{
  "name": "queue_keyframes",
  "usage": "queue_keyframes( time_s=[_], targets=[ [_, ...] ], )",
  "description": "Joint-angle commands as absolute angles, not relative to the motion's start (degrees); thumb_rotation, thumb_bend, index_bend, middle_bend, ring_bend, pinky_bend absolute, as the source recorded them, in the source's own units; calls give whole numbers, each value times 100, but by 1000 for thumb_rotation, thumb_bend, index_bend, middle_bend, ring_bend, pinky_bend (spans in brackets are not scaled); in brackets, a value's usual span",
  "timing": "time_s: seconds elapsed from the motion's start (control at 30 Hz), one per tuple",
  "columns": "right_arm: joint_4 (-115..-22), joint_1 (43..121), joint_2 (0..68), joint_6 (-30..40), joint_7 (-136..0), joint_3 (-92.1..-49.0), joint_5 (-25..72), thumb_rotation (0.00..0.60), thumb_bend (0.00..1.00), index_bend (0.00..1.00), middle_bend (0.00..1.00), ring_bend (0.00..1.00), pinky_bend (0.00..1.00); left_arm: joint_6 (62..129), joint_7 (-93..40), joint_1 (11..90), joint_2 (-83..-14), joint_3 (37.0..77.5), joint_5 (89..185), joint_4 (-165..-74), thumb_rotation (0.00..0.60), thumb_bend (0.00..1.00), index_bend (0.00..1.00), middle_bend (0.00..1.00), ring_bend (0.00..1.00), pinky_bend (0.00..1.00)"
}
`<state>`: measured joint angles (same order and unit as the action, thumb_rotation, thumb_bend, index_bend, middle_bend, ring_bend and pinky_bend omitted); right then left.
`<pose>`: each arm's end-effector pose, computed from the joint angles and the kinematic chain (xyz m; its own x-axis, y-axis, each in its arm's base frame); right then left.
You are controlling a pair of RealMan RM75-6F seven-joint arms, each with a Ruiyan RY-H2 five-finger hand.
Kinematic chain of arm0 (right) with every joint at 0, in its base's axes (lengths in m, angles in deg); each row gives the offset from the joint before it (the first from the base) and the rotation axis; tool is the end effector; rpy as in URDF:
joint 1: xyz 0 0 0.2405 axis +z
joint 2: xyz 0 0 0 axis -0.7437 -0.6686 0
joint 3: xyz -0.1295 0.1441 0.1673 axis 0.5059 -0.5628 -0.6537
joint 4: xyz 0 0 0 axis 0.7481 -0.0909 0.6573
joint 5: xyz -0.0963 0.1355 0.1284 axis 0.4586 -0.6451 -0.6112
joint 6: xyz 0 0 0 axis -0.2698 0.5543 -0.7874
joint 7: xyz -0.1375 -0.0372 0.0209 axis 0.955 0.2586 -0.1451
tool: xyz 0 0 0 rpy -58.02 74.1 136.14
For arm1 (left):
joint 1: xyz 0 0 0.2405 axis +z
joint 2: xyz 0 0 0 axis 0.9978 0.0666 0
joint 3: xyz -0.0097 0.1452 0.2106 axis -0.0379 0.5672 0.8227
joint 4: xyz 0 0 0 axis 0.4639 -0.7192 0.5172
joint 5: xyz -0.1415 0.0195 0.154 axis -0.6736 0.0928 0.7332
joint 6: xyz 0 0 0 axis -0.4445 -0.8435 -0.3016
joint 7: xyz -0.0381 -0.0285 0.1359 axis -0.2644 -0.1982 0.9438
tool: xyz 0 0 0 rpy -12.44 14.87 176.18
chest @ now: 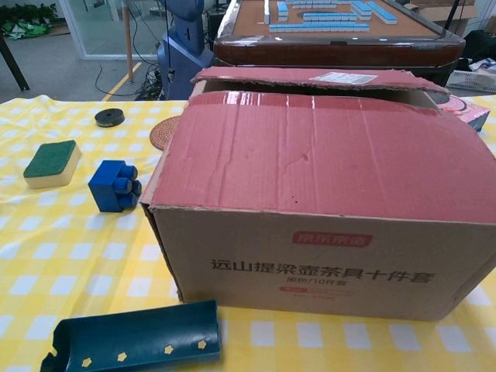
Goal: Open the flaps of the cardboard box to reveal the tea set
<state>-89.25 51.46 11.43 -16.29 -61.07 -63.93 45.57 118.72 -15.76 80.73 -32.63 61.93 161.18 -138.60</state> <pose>-0.3103 -0.1755 0.1766 0.4859 0.0017 0.8740 -0.8738 0.0229 0.4857 -0.3056 0.1864 0.1496 0.5279 -0.0467 0.8480 0.8490 -0.0003 -0.5285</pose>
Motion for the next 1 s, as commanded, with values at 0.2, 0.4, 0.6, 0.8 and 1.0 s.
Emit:
queue_keyframes(
  time_s=[0.2, 0.4, 0.6, 0.8, 1.0],
  targets=[
    [-8896, 5145, 1145, -1642, -6164, -6391, 4589, 600, 144, 216, 211, 146, 199, 11872, -1545, 8084, -3227, 6198, 16101, -13898, 600, 204, 222, 107, 44, 0],
    [-8892, 5132, 1144, -1668, -6216, -6382, 4618, 600, 144, 217, 212, 147, 199, 11866, -1515, 8098, -3182, 6209, 16083, -13948, 600, 204, 231, 107, 45, 0],
    [-8923, 5183, 1089, -1662, -6236, -6430, 4653, 600, 143, 216, 219, 149, 199, 11865, -1496, 8113, -3141, 6214, 16063, -13989, 600, 204, 239, 107, 45, 0],
    [-9094, 5358, 953, -1476, -6242, -6482, 4725, 600, 143, 216, 221, 149, 199, 11863, -1509, 8131, -3106, 6233, 16064, -14026, 600, 204, 243, 107, 45, 0],
    [-9470, 5783, 688, -1040, -6234, -6682, 4767, 600, 144, 216, 221, 149, 199, 11874, -1483, 8135, -3065, 6233, 16076, -14068, 600, 204, 252, 107, 46, 0]
  ],
)
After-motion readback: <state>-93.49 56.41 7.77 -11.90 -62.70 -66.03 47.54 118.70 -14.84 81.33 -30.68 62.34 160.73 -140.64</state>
